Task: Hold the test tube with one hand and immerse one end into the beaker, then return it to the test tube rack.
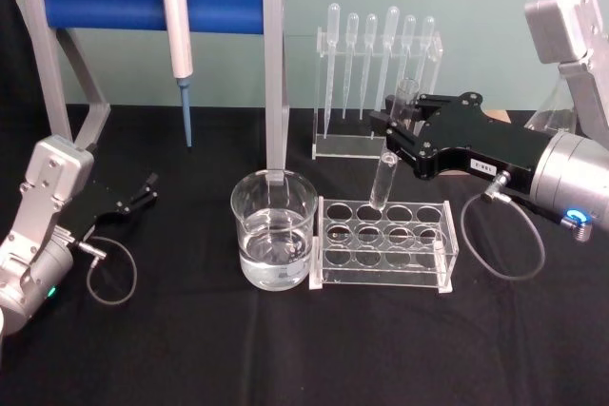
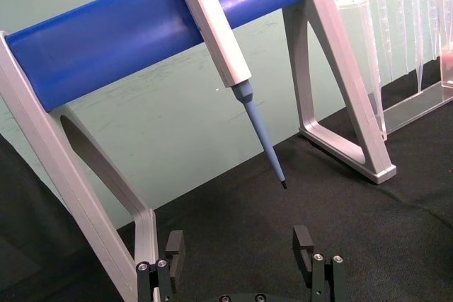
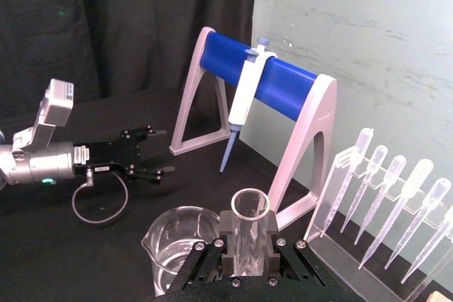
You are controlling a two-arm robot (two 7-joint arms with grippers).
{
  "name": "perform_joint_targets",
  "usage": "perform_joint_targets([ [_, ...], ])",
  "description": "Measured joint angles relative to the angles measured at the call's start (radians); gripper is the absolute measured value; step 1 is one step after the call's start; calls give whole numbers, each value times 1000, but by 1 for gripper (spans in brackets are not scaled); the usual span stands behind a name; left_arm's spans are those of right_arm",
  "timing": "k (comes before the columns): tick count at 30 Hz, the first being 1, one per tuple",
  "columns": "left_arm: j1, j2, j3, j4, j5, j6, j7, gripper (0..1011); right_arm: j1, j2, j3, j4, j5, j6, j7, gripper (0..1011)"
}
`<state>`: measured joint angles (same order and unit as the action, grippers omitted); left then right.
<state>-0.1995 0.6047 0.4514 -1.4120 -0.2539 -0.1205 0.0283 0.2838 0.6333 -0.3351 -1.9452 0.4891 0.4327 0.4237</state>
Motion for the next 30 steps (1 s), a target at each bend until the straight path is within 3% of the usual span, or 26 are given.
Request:
perform_joint_targets([
  [30, 0, 0, 0, 0, 0, 0, 0, 1000, 0, 0, 0, 0, 0, 0, 0, 228],
])
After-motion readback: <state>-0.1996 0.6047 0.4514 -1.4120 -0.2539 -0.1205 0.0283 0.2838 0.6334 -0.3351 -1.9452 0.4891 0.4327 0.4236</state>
